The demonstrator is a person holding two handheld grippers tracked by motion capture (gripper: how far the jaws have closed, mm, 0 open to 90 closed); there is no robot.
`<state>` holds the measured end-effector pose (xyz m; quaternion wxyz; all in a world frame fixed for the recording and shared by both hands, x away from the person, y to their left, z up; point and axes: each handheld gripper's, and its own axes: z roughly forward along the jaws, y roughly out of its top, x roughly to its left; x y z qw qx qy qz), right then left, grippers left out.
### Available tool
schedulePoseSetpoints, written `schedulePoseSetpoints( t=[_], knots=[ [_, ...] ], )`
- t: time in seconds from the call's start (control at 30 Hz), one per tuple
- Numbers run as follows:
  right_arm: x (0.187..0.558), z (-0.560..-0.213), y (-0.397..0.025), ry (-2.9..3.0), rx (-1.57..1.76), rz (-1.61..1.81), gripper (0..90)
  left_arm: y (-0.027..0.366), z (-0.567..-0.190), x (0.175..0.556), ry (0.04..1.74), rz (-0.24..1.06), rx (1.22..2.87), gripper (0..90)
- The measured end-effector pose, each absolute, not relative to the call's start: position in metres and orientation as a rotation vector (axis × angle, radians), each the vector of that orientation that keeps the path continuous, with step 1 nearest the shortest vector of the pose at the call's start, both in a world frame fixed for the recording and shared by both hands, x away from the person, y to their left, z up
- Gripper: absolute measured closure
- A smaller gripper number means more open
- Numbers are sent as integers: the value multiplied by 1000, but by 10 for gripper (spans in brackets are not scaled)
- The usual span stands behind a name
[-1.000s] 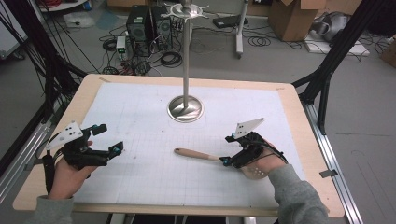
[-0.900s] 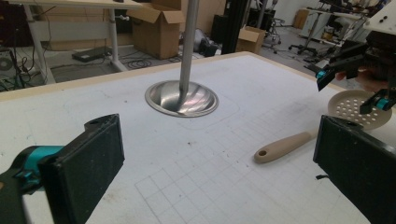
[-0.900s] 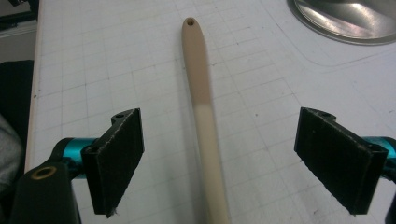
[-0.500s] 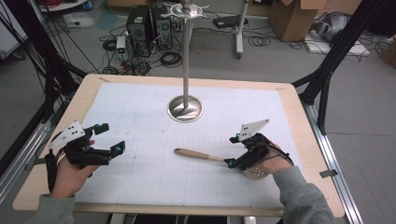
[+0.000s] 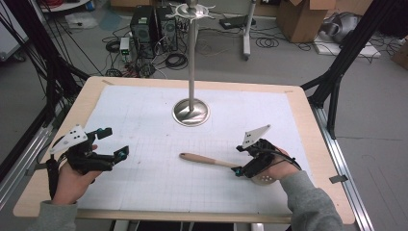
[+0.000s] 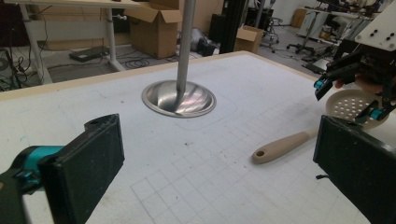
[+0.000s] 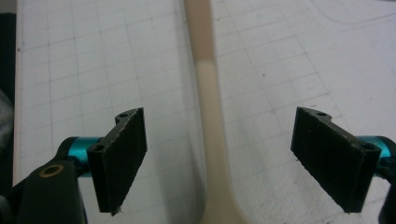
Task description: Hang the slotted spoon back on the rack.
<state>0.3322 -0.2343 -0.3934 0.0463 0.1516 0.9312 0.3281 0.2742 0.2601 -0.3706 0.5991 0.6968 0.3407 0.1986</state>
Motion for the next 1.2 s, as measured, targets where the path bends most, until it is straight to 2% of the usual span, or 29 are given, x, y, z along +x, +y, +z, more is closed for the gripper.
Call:
schedulePoseSetpoints(
  t=[0.53, 0.57, 0.67, 0.77, 0.97, 1.2],
  knots=[
    [335, -406, -228, 2942, 437, 826, 327, 259, -371, 274, 790, 459, 1622, 22],
    [335, -407, -226, 2947, 427, 808, 366, 259, -371, 274, 788, 459, 1626, 22],
    [335, -408, -225, 2960, 424, 782, 397, 259, -371, 274, 789, 457, 1624, 22],
    [335, -411, -222, 2968, 420, 735, 474, 259, -371, 274, 789, 458, 1625, 22],
    [336, -412, -222, 2974, 426, 708, 566, 259, -371, 274, 788, 455, 1625, 22],
    [337, -414, -220, 2973, 410, 673, 618, 258, -371, 274, 788, 453, 1625, 22]
  ],
)
